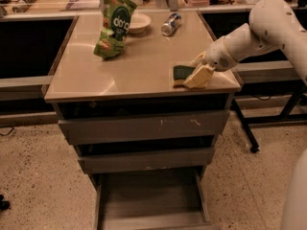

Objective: Place sponge into bottom drawer

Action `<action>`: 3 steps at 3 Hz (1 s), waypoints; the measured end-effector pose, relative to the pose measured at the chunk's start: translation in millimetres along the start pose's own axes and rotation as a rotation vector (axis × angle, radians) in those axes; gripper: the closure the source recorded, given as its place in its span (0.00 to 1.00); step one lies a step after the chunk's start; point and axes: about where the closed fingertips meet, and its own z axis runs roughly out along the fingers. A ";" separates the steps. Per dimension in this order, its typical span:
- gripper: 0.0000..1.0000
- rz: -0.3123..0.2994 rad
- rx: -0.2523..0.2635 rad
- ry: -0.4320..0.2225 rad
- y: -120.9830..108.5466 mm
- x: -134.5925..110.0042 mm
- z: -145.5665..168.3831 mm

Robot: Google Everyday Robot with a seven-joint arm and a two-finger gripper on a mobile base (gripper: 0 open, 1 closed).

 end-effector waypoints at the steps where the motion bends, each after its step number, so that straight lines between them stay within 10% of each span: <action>1: 1.00 -0.069 -0.012 0.015 46.3 -7.7 -22.9; 3: 1.00 -0.037 -0.162 -0.014 181.7 6.3 -73.1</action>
Offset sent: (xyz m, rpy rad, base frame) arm -0.2037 -0.0018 0.0545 -0.0060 -0.0530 0.1637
